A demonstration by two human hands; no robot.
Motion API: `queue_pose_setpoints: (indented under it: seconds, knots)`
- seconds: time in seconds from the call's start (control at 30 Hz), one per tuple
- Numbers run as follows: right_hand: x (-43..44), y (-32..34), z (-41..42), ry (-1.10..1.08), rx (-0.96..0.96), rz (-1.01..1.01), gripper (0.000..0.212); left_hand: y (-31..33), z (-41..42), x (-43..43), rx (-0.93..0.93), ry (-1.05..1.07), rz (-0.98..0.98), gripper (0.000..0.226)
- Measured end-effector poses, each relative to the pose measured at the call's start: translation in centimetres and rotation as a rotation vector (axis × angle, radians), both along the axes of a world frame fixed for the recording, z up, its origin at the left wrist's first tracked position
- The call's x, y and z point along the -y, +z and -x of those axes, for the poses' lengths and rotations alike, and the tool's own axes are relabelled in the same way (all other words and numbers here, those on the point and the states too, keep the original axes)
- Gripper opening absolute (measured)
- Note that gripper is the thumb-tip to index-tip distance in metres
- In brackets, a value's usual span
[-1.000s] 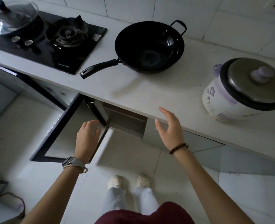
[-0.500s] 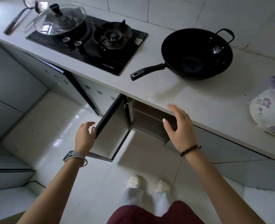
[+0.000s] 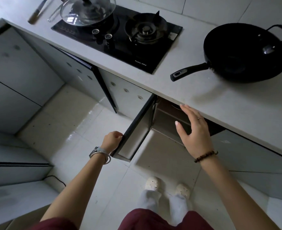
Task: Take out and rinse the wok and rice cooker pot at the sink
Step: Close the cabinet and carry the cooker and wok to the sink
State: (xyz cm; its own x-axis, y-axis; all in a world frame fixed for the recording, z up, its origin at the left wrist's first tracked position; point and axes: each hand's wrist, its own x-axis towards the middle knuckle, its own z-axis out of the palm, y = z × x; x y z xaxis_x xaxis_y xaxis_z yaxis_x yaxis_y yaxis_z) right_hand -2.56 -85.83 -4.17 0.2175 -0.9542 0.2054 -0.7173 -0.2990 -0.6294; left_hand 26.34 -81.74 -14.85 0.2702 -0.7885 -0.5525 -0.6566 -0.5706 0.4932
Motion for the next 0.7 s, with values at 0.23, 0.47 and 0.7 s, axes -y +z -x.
queue_pose_setpoints:
  seconds: [0.23, 0.47, 0.7]
  knots:
    - [-0.1, 0.1, 0.3, -0.038, -0.024, 0.003, 0.049, -0.1, 0.2, 0.5, -0.046, 0.041, -0.041, 0.030]
    - [-0.8, -0.1, 1.5, -0.039, -0.017, 0.012, 0.050, 0.1, 1.4, 0.4, -0.054, 0.024, -0.096, 0.028]
    - [-2.4, -0.6, 5.6, -0.078, 0.028, 0.004, 0.052, -0.6, 5.2, -0.2, -0.263, 0.123, -0.172, 0.023]
